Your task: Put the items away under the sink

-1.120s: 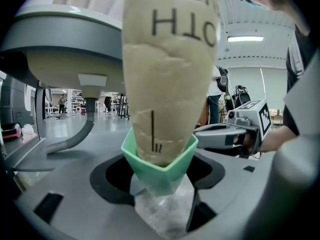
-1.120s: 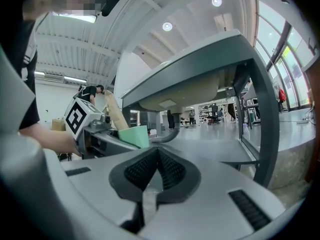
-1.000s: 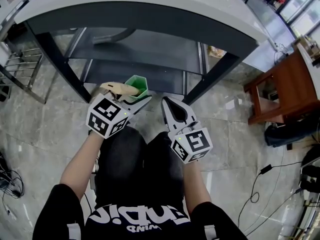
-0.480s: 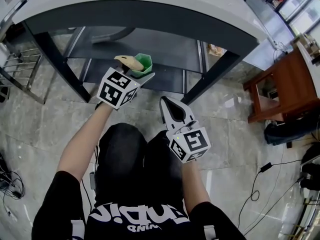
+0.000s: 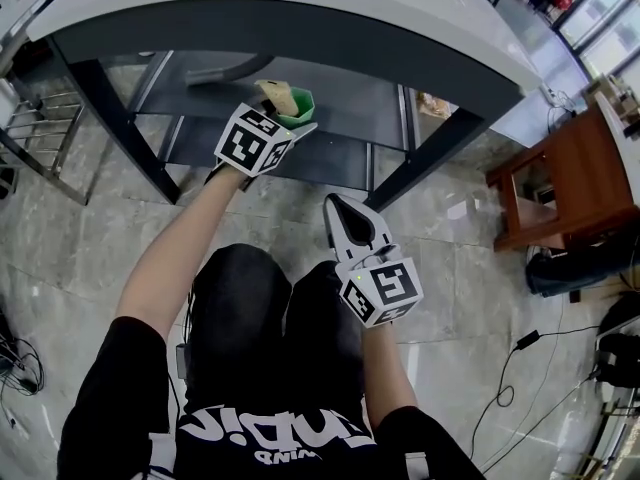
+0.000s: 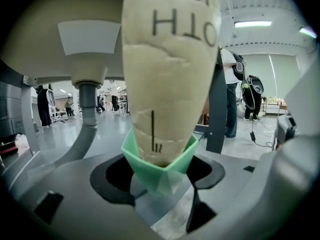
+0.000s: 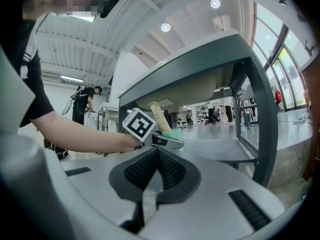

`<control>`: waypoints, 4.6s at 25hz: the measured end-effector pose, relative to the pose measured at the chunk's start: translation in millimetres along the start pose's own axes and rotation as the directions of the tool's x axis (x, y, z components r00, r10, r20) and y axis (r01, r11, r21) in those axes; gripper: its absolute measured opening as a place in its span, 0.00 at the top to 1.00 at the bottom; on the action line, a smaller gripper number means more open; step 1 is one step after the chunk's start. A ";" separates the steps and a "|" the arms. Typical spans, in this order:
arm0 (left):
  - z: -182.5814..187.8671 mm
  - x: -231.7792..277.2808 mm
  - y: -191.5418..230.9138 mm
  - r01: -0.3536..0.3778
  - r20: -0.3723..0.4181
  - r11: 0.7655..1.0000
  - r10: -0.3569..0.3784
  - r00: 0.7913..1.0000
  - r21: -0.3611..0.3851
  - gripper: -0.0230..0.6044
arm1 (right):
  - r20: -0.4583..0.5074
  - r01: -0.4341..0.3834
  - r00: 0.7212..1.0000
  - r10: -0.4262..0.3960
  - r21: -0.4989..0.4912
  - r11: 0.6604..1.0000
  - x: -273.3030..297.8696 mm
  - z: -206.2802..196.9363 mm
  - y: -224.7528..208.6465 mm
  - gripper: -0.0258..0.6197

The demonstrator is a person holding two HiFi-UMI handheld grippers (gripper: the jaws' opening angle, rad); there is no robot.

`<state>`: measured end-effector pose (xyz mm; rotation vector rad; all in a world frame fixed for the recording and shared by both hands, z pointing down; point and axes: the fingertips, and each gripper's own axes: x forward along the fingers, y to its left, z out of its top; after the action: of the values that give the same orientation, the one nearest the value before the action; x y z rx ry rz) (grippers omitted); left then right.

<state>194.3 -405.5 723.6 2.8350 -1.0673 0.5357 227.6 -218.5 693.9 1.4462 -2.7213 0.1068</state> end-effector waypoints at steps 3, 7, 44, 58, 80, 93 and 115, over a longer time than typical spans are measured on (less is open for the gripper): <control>-4.0 8.6 6.6 -0.019 -0.011 1.000 0.019 1.000 0.004 0.46 | -0.006 0.000 1.000 0.000 -0.002 1.000 1.8 -2.8 -0.6 0.93; -2.7 15.8 10.9 -0.030 -0.002 0.999 0.030 1.000 0.015 0.46 | -0.006 0.001 1.000 -0.001 -0.002 1.000 4.8 -4.0 -0.2 0.93; -2.5 34.3 28.5 -0.123 0.053 0.986 0.129 0.990 -0.110 0.25 | -0.032 0.016 0.999 -0.015 0.004 1.000 -4.1 -13.6 -1.9 0.93; -27.9 -31.8 -22.5 -0.049 0.081 0.990 0.060 0.995 -0.129 0.25 | -0.022 0.030 0.999 -0.030 0.017 0.999 -12.5 -17.9 -9.7 0.93; -24.0 -117.3 -52.6 0.057 0.201 0.989 -0.028 0.979 -0.137 0.93 | -0.047 -0.024 0.999 0.026 0.037 0.999 9.9 -10.0 0.8 0.93; 66.7 -194.0 -76.5 0.056 0.221 0.975 -0.007 0.975 -0.215 0.93 | -0.028 -0.090 0.995 0.094 0.125 0.988 4.1 116.1 37.7 0.93; 388.4 -369.3 -55.6 0.073 0.183 0.974 -0.033 0.983 -0.214 0.93 | -0.058 -0.027 0.998 0.038 0.180 0.983 -45.5 458.6 86.1 0.93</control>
<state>88.0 -201.9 236.2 2.7441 -1.0026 0.1488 173.1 -173.4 230.4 1.4144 -2.7467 0.4004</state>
